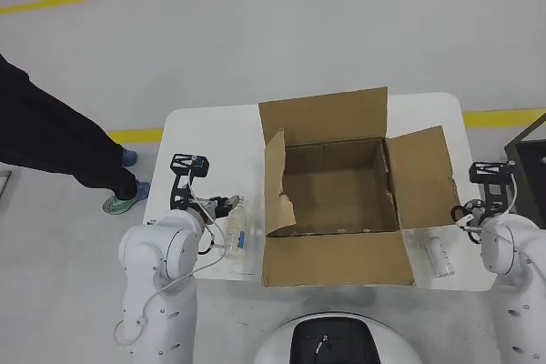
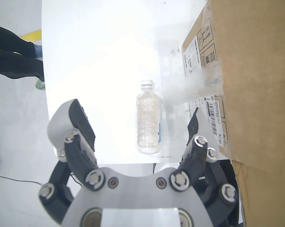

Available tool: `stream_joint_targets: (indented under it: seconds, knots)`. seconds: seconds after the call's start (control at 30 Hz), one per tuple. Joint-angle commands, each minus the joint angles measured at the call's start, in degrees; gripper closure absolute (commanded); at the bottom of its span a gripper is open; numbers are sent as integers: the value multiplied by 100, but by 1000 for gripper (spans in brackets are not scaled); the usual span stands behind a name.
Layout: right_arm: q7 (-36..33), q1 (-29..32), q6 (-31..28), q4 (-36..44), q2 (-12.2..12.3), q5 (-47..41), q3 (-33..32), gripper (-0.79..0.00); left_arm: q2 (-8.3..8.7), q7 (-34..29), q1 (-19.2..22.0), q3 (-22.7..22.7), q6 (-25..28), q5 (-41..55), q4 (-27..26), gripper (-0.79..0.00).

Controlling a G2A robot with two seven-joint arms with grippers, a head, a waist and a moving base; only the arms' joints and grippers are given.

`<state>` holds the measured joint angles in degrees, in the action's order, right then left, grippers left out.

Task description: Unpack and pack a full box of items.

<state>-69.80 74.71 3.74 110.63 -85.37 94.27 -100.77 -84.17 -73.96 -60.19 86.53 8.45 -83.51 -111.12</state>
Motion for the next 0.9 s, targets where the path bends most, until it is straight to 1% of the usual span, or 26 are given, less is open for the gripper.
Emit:
stream_joint_targets:
  seconds: [0.0, 0.17, 0.4, 0.53, 0.87]
  knots:
    - [-77, 33, -162, -81, 9, 27, 91, 0, 0, 0, 0, 0, 0, 0, 0, -785]
    - [-181, 85, -378, -201, 27, -56, 203, 0, 0, 0, 0, 0, 0, 0, 0, -785]
    - [-199, 217, -731, -269, 79, -192, 125, 0, 0, 0, 0, 0, 0, 0, 0, -785]
    - [-215, 214, -771, -410, 110, -241, 22, 0, 0, 0, 0, 0, 0, 0, 0, -785]
    - [-235, 161, -875, -684, 169, -337, 29, 0, 0, 0, 0, 0, 0, 0, 0, -785]
